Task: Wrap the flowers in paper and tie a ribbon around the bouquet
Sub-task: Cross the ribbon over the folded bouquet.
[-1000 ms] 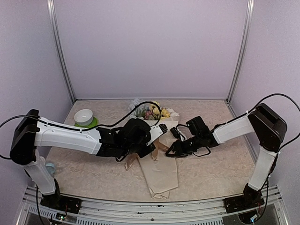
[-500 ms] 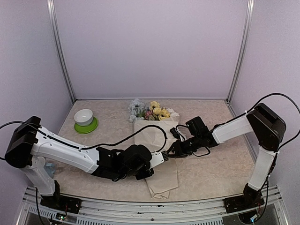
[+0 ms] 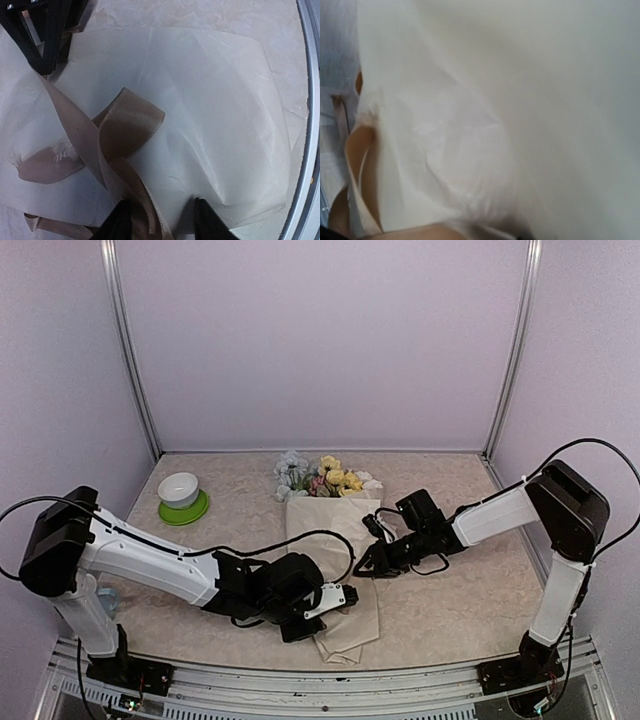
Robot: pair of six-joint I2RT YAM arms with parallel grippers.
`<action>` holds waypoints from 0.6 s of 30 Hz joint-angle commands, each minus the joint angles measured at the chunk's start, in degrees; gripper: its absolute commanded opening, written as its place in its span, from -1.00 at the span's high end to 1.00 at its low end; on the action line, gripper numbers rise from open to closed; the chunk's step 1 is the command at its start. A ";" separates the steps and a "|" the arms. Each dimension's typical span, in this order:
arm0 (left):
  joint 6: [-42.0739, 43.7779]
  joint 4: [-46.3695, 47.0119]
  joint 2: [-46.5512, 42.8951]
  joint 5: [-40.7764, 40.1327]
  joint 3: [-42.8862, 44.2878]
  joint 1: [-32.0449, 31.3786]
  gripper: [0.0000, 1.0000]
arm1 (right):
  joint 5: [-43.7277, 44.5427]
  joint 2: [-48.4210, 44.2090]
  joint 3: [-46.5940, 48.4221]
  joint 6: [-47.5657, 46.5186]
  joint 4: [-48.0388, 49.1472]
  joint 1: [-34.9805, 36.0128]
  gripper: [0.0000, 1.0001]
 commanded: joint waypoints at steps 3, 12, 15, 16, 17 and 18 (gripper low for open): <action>0.31 -5.91 -6.08 12.09 2.66 2.76 -0.15 | 0.99 0.48 0.65 -0.68 -1.63 -0.59 0.40; -15.81 -4.41 -2.67 18.27 7.32 20.48 -0.10 | 1.01 0.51 0.76 -0.49 -1.51 -0.59 0.40; -15.81 -4.66 -0.23 15.86 8.62 19.49 -0.27 | 1.19 0.55 0.69 -0.61 -1.79 -0.59 0.40; -15.22 -5.02 0.63 15.50 9.15 18.93 -0.29 | 1.20 0.63 0.73 -0.67 -1.83 -0.59 0.41; -15.09 -5.43 1.50 14.55 9.74 18.56 -0.30 | 1.16 0.65 0.69 -0.74 -1.89 -0.59 0.41; -14.87 -5.58 2.31 14.33 10.17 18.26 -0.30 | 1.18 0.61 0.63 -0.62 -1.90 -0.59 0.41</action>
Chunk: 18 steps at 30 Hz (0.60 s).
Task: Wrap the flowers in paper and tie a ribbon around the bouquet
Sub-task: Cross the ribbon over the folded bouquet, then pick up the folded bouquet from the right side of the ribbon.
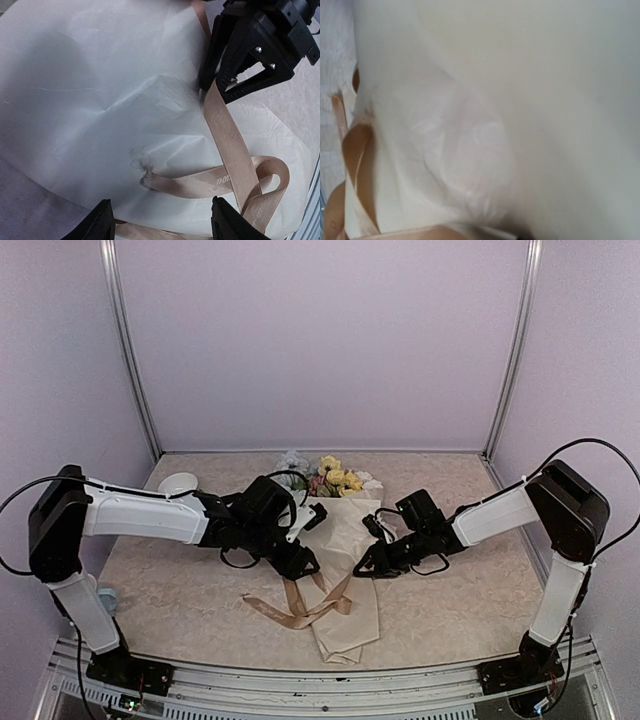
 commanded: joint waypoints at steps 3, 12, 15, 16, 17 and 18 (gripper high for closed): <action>-2.25 -0.13 5.32 0.75 2.83 -3.25 -0.31 | 1.21 0.72 0.41 -0.41 -1.30 -0.59 0.41; -2.31 -0.51 10.15 -0.09 4.88 -5.03 0.01 | 1.14 0.66 0.41 -0.40 -1.21 -0.59 0.41; -2.75 2.51 9.62 0.79 4.18 -5.01 0.46 | 1.23 0.74 0.41 -0.41 -1.25 -0.59 0.42; -2.79 3.24 9.47 1.07 4.00 -5.09 0.62 | 1.23 0.74 0.29 -0.42 -1.19 -0.59 0.42; -2.90 3.91 9.23 1.06 3.87 -5.23 0.79 | 1.23 0.74 0.24 -0.32 -1.15 -0.59 0.42; -2.92 4.55 9.01 1.01 3.79 -5.28 0.92 | 1.16 0.74 0.15 -0.19 -1.02 -0.59 0.42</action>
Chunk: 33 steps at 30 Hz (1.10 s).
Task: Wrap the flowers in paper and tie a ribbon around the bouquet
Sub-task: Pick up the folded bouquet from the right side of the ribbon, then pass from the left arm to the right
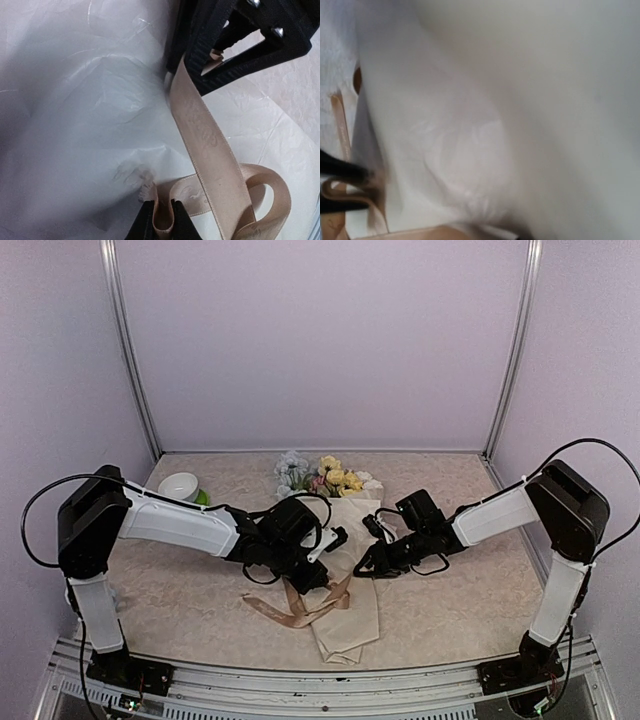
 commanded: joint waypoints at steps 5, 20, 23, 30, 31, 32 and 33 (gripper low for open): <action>-0.22 6.41 -3.12 -0.81 -0.83 0.35 1.00 | 0.92 0.50 -0.21 -0.20 -0.79 -0.59 0.42; 4.39 8.38 7.52 1.49 11.13 6.42 1.00 | 0.47 -1.81 -0.75 -1.48 -1.68 -0.59 0.39; 4.31 8.20 10.61 3.46 13.30 6.89 1.00 | -0.91 -2.99 -0.74 -3.08 -2.74 -0.59 0.34; 3.01 6.88 13.99 8.71 17.34 8.66 1.00 | -3.24 -6.63 -0.30 -9.21 -8.68 -0.71 -0.09; 2.89 6.75 14.31 8.99 17.86 8.75 1.00 | -3.52 -7.35 -0.23 -9.76 -9.36 -0.89 -0.19; 2.87 6.84 14.47 9.18 18.07 8.83 1.00 | -3.74 -8.12 0.05 -10.37 -10.14 -1.00 -0.27; 2.86 7.09 14.53 9.18 18.04 8.85 1.00 | -4.30 -9.03 0.60 -11.20 -10.77 -1.21 -0.32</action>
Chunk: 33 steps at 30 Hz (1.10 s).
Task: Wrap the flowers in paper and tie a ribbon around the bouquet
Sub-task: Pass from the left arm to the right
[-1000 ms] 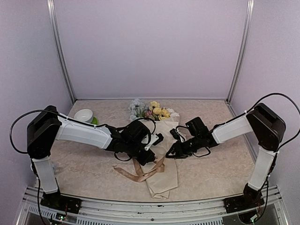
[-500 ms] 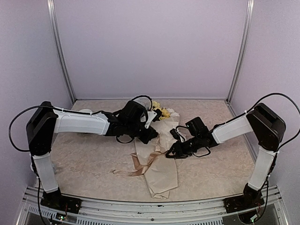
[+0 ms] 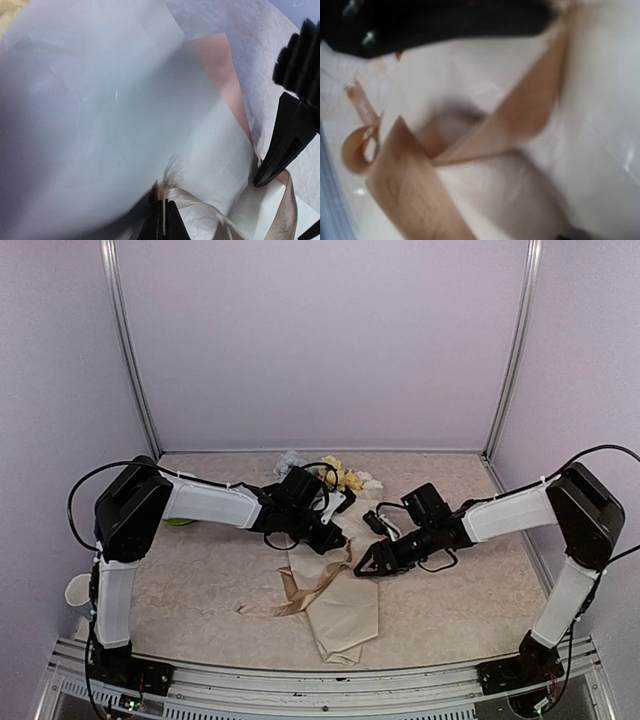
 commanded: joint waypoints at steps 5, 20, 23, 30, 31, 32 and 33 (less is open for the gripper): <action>-0.36 -0.01 1.43 2.76 2.86 0.59 1.00 | -5.29 -8.21 4.00 -5.66 -6.11 -3.19 -0.36; -2.43 3.35 0.98 4.09 0.89 1.32 1.00 | -0.74 6.91 7.63 13.48 11.04 -2.90 0.30; -2.89 3.93 0.97 3.89 0.90 1.25 1.00 | 0.57 7.99 7.80 13.89 10.47 -2.14 0.18; -2.79 4.47 0.90 3.96 0.77 1.25 1.00 | -0.02 11.46 8.47 14.81 12.48 -1.03 -0.06; -2.76 4.44 0.90 3.98 0.81 1.25 1.00 | 0.42 12.05 8.90 14.96 12.37 -1.05 -0.02; -2.75 4.37 0.90 3.96 0.81 1.25 1.00 | 0.88 12.50 9.23 14.99 12.07 -1.02 0.07; -2.75 4.36 0.90 3.96 0.82 1.25 1.00 | 1.24 12.92 9.54 15.01 11.91 -1.03 0.18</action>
